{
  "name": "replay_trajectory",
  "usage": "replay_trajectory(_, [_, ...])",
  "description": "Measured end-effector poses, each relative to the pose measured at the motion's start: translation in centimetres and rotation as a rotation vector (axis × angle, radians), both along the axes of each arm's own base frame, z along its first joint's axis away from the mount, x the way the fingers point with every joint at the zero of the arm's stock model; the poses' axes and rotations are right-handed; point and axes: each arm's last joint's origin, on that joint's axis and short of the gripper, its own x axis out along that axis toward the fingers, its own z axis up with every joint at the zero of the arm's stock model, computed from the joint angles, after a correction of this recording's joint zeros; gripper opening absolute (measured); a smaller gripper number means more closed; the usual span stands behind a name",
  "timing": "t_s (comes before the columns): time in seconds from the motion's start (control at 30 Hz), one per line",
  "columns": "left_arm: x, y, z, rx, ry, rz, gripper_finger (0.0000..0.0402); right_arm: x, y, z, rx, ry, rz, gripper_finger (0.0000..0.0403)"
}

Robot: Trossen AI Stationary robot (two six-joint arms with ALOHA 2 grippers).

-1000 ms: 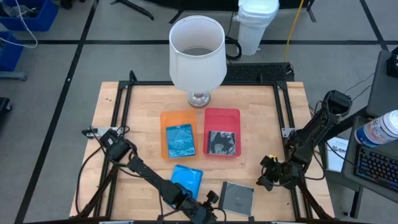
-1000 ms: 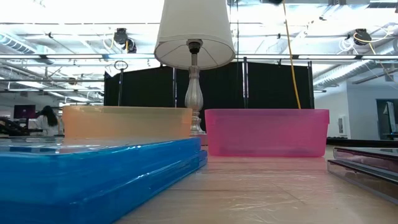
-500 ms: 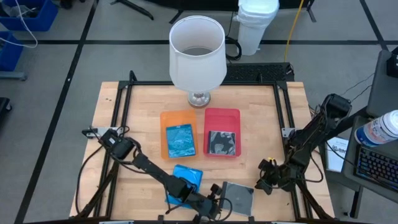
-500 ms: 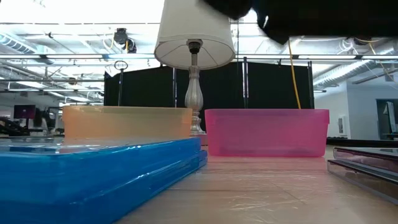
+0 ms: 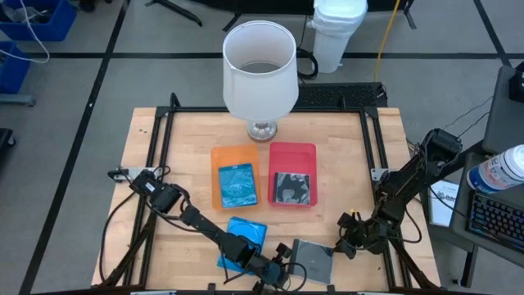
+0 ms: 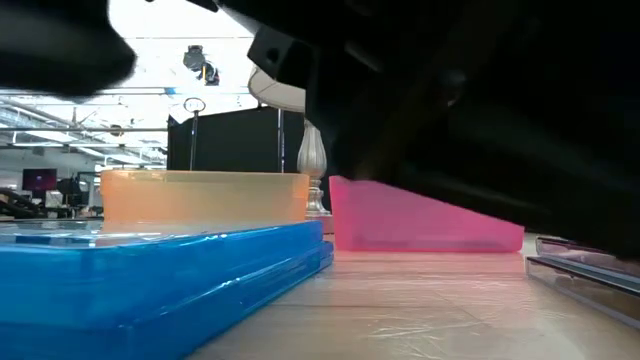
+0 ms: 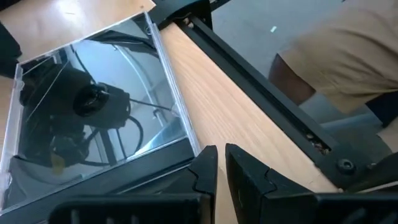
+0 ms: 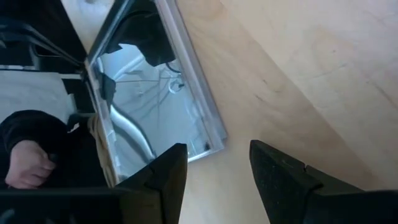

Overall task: Pick & place jewel cases by type
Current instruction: Put the black CD case into the red bin

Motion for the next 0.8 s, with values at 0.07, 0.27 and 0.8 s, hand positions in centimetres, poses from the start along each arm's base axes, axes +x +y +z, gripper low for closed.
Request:
replay_trajectory(0.07, [0.0,0.0,0.0,-0.006,0.005,-0.009,0.0042,0.2,0.1,-0.2,-0.004,-0.011,0.008,0.0165])
replay_trajectory(0.27, [0.1,-0.2,0.2,-0.026,-0.011,-0.029,0.0042,1.0,0.6,-0.8,0.011,-0.052,0.017,0.0165])
replay_trajectory(0.8, [1.0,1.4,0.2,-0.016,-0.013,-0.011,0.0042,1.2,0.8,-0.9,0.013,-0.067,0.029,0.0165])
